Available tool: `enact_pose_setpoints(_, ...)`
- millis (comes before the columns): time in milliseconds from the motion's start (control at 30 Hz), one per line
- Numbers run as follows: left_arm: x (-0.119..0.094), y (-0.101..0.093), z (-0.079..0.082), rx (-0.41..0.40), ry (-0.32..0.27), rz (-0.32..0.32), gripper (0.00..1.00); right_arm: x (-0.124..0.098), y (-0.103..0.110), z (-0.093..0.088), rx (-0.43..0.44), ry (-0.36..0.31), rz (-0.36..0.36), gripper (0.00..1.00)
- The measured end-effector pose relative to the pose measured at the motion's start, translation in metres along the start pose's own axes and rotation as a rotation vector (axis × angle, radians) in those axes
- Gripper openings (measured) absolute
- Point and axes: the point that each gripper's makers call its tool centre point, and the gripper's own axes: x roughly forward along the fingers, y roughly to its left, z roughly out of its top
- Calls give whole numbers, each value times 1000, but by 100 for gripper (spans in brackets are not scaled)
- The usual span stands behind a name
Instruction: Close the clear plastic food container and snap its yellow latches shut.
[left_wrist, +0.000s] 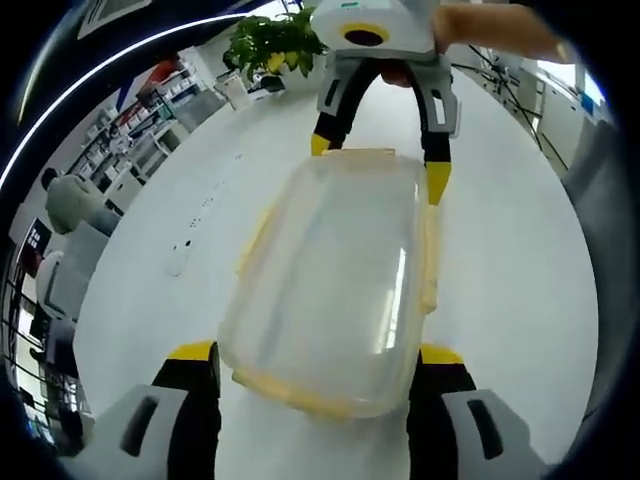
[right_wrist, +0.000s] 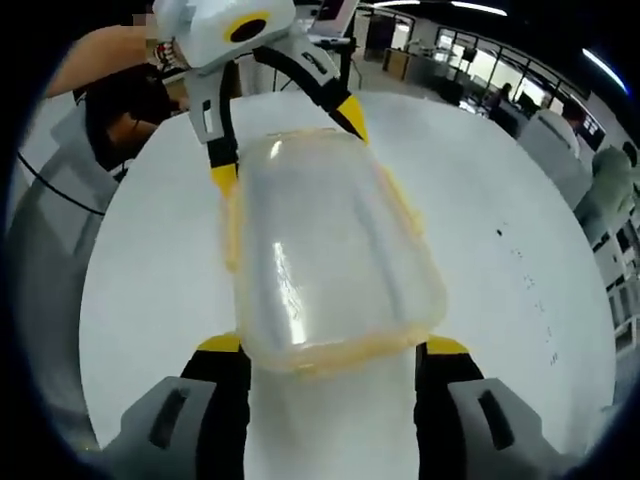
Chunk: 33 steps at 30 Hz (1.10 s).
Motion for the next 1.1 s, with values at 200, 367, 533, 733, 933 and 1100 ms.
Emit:
enact_pose_setpoints(200, -13, 6, -1, -4, -6, 37, 78, -9, 0, 3, 34, -16, -21, 70)
enact_pose_setpoints(367, -29, 2, 13, -98, -104, 56, 89, -20, 7, 0, 34, -18, -36, 72)
enact_pose_setpoints(533, -50, -3, 25, -288, -244, 90, 99, -38, 9, -5, 68, -20, -84, 78)
enact_pose_setpoints(733, -65, -35, 18, -300, -250, 68, 99, -65, 15, 3, 94, -90, -153, 86)
enact_pose_setpoints(933, -85, -52, 9, -321, -236, 91, 99, -90, 27, 1, 110, -114, -210, 90)
enact_pose_setpoints(1100, -111, -60, 14, -349, -295, 134, 99, -109, 40, 0, 119, -153, -260, 95)
